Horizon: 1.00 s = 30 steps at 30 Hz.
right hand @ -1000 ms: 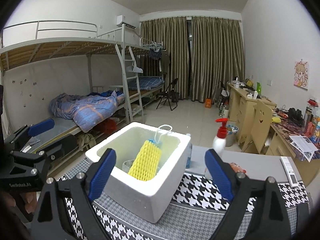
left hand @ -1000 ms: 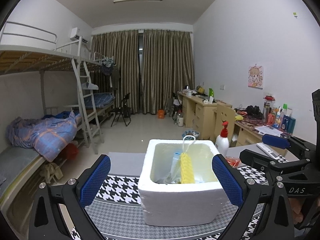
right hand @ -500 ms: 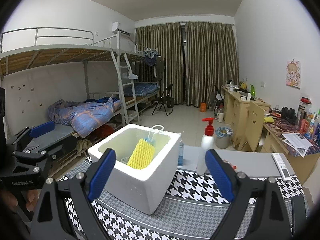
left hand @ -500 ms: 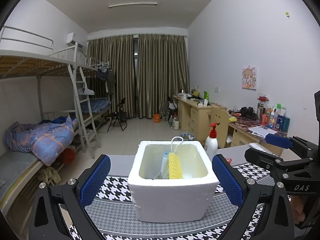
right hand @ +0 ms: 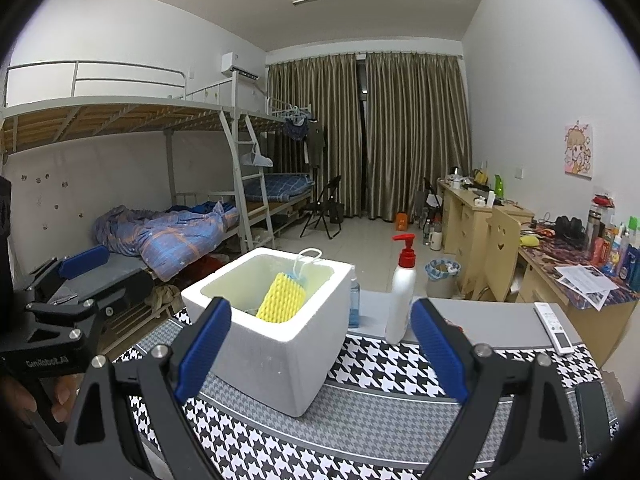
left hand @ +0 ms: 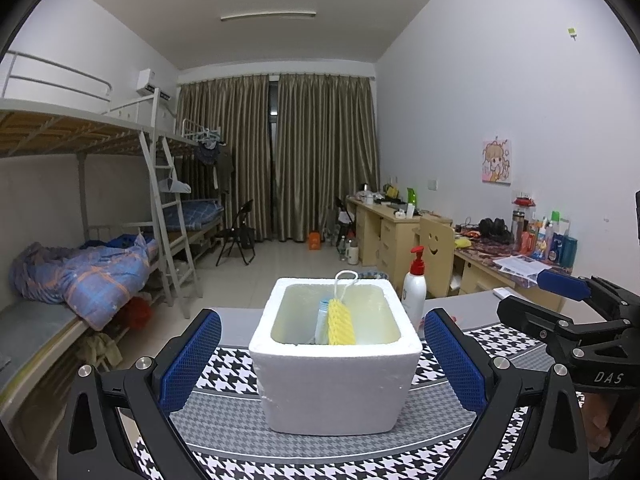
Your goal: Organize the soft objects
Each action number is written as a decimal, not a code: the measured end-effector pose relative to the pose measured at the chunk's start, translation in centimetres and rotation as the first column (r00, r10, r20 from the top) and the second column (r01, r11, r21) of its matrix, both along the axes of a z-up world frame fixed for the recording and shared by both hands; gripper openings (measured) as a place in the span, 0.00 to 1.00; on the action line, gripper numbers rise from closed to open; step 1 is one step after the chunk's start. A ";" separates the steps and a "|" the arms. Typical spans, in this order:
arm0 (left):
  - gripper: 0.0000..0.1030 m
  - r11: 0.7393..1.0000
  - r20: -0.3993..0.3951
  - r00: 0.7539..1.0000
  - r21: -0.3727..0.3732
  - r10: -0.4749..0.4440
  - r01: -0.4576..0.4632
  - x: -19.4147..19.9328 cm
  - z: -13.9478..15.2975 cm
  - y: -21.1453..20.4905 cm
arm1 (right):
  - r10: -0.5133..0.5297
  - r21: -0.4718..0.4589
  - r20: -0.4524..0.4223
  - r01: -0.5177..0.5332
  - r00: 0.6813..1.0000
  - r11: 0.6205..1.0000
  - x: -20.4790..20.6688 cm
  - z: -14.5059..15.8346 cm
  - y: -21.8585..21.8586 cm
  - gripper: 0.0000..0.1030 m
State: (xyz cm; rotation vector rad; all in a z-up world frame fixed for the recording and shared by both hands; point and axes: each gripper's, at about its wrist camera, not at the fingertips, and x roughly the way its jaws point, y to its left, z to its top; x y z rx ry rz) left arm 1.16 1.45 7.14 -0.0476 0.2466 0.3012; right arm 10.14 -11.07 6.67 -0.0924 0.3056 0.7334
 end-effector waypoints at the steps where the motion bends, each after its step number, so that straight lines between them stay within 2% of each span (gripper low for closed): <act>1: 0.99 1.000 0.004 1.000 0.001 -0.002 0.002 -0.1 0.0 -0.1 | -0.001 0.003 0.002 0.001 1.000 1.000 -0.1 -0.1 -0.2 0.91; 11: 0.99 1.000 0.055 0.998 0.011 0.005 -0.006 -1.0 -1.1 -1.0 | -0.016 0.019 0.005 0.016 1.000 1.000 -1.0 -1.3 -1.8 0.91; 19: 0.99 1.000 0.048 0.998 0.008 0.027 -0.028 -1.0 -2.1 -1.4 | -0.026 0.044 0.006 0.026 1.000 0.999 -1.5 -2.3 -3.2 0.92; 23: 0.99 0.999 0.043 0.998 -0.012 0.035 -0.034 -1.1 -2.6 -1.4 | -0.051 0.053 0.036 0.049 0.998 0.997 -2.0 -2.7 -3.6 0.92; 30: 0.99 0.999 0.065 0.997 -0.009 0.040 -0.039 -1.8 -3.4 -2.0 | -0.068 0.071 0.035 0.065 0.997 0.995 -2.3 -3.8 -4.3 0.92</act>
